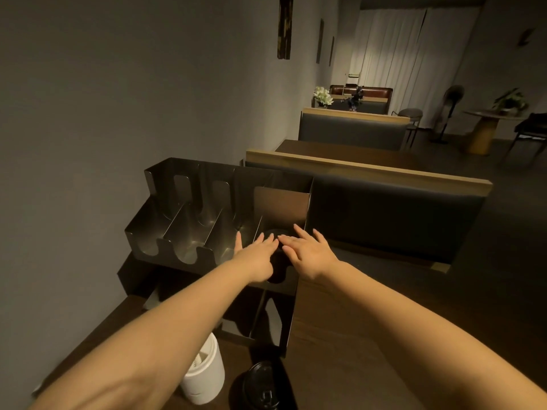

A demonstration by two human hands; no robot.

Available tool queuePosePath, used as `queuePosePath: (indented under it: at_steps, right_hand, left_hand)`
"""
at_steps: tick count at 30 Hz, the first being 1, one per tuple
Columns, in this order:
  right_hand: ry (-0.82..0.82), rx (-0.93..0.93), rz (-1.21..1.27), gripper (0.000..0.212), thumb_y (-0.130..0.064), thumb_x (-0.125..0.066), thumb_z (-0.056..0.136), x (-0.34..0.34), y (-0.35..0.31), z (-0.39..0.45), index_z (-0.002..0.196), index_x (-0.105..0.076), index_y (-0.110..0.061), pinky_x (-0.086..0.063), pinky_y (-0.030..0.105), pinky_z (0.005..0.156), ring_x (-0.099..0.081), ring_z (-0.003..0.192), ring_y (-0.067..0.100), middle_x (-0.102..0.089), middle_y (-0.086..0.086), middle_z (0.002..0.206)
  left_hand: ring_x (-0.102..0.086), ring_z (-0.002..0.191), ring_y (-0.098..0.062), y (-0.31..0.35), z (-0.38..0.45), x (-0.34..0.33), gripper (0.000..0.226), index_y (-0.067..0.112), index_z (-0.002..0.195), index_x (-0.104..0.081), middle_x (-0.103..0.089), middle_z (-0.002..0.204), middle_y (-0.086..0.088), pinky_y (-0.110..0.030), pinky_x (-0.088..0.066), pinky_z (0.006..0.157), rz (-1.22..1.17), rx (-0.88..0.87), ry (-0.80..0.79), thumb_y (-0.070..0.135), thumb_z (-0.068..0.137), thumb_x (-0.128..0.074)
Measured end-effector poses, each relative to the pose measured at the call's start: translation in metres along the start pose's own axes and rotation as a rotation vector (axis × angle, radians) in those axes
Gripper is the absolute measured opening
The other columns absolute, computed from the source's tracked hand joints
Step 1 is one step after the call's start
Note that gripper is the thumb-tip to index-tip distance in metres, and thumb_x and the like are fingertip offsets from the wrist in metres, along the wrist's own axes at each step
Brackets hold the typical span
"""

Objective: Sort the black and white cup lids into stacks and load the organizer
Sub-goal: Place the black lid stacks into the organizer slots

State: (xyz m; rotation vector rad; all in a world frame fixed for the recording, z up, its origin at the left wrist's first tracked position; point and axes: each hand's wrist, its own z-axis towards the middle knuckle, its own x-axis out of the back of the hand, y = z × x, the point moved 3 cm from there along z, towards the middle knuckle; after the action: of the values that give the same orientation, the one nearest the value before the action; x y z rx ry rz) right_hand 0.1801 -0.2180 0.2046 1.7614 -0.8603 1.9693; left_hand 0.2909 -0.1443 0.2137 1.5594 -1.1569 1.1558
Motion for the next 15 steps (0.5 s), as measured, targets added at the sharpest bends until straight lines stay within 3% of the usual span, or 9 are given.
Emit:
queuePosePath:
  at_steps: [4, 9, 15]
  right_hand:
    - [-0.039, -0.034, -0.052, 0.050, -0.042, -0.013, 0.103, 0.008, -0.012, 0.002, 0.148, -0.029, -0.027, 0.009, 0.042, 0.116, 0.006, 0.147, 0.018, -0.026, -0.008, 0.155]
    - [0.153, 0.035, 0.055, 0.050, -0.043, -0.017, 0.102, 0.000, -0.028, -0.021, 0.148, -0.029, -0.026, 0.001, 0.038, 0.117, -0.001, 0.147, 0.019, -0.022, -0.004, 0.157]
    - [0.272, 0.132, 0.041, 0.072, -0.059, -0.004, 0.089, -0.018, -0.038, -0.053, 0.146, -0.034, -0.026, -0.010, 0.042, 0.116, -0.011, 0.146, 0.025, -0.029, 0.001, 0.154]
  left_hand:
    - [0.008, 0.149, -0.017, 0.001, -0.002, 0.003, 0.069, 0.019, 0.154, -0.005, 0.003, 0.163, 0.001, -0.056, 0.015, 0.114, 0.066, -0.009, 0.009, 0.007, 0.095, -0.037]
    - [0.007, 0.149, -0.015, 0.001, -0.016, -0.014, 0.058, 0.015, 0.153, -0.014, -0.003, 0.162, -0.001, -0.046, 0.005, 0.120, -0.065, 0.002, 0.169, 0.012, 0.099, -0.036]
    - [-0.001, 0.149, -0.017, -0.003, -0.043, -0.028, 0.053, 0.012, 0.152, -0.017, -0.009, 0.162, -0.004, -0.042, -0.003, 0.121, -0.212, 0.040, 0.250, 0.018, 0.102, -0.031]
